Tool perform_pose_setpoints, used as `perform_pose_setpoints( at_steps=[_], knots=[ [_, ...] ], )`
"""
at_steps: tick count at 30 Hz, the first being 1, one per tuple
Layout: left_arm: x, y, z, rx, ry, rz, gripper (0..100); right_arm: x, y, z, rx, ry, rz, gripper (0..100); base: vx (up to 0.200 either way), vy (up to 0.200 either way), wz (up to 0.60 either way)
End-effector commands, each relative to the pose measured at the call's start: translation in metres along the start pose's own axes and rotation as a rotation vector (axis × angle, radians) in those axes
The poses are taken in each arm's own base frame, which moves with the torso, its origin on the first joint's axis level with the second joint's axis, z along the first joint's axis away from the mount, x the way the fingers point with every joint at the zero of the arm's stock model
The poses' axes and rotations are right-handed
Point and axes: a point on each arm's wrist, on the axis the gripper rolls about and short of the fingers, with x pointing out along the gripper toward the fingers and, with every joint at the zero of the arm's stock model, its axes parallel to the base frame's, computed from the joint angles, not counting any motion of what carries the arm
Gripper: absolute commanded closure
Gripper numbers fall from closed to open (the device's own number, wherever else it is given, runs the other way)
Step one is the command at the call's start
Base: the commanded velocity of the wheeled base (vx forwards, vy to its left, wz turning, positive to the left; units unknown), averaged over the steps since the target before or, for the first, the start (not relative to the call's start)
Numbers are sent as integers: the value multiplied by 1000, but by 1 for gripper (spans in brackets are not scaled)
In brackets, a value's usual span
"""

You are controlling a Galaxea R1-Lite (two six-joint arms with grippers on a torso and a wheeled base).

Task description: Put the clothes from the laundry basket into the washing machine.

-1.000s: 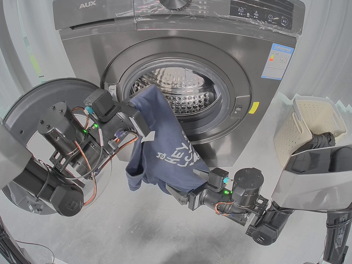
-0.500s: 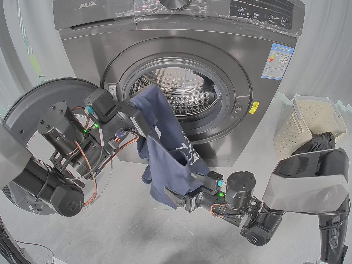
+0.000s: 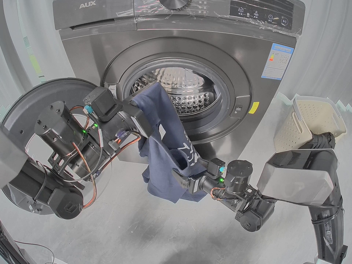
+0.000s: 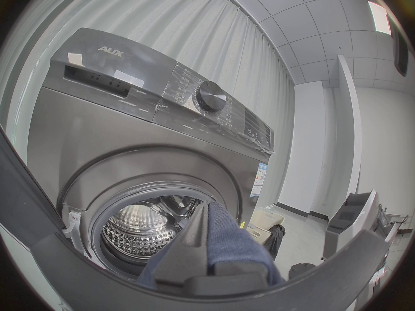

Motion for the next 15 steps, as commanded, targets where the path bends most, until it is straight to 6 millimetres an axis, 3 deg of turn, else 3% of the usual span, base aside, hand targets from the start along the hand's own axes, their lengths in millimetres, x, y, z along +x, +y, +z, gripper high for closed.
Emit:
perform_pose_setpoints(
  at_steps=[1,15],
  knots=[
    [-1,-6,7,-5,-18,-19,100,10,-18,-1,1,-27,-39,0,0,0,0],
    [-4,-7,6,-5,-7,-29,100,32,-20,0,-33,-88,-4,0,0,0,0]
  ],
)
